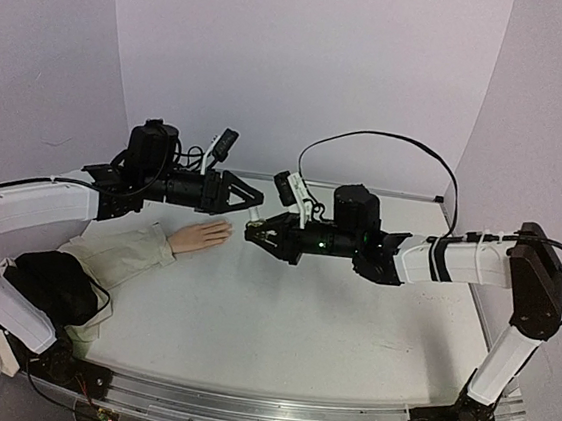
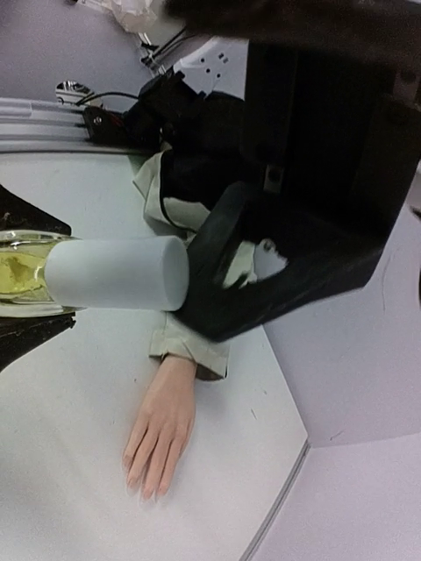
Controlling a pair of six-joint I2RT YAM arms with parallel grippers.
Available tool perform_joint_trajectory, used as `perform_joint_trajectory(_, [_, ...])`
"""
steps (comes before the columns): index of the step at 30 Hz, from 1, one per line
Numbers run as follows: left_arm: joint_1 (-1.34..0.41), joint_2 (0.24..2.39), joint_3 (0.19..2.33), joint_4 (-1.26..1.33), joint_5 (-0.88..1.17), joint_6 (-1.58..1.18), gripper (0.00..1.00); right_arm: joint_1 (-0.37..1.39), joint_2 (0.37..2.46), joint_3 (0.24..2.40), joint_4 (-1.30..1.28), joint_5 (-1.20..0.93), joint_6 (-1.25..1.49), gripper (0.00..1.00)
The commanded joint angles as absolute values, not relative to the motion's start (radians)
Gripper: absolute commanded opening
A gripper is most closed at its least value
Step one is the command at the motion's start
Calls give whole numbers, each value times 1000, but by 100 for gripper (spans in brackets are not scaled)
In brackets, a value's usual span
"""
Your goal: Paint the nails
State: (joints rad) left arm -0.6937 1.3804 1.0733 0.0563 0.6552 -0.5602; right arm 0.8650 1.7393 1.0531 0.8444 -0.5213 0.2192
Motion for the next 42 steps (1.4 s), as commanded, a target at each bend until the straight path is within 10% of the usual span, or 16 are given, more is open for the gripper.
perform_joint_trajectory(1, [-696,1395,1108,131,736,-564,57,871,1686,1059,977,-629,305,0])
perform_joint_trajectory(8, [-707,1381,1091,131,761,-538,47,867,1698,1065,1009,-624,336,0])
perform_joint_trajectory(19, [-720,1384,1096,77,584,-533,1,868,1701,1044,1008,-487,283,0])
perform_joint_trajectory(25, [-842,1410,1228,-255,45,-541,0,1025,1765,1089,916,370,-65,0])
perform_joint_trajectory(32, [-846,1408,1249,-237,99,-569,0,1035,1815,1121,987,247,-116,0])
perform_joint_trajectory(34, [-835,1408,1248,-221,161,-563,6,1029,1799,1108,984,176,-95,0])
perform_joint_trajectory(38, [-796,1384,1202,-144,294,-565,67,965,1749,1057,968,-31,13,0])
perform_joint_trajectory(42, [-770,1351,1158,-92,363,-520,78,872,1697,1035,955,-337,173,0])
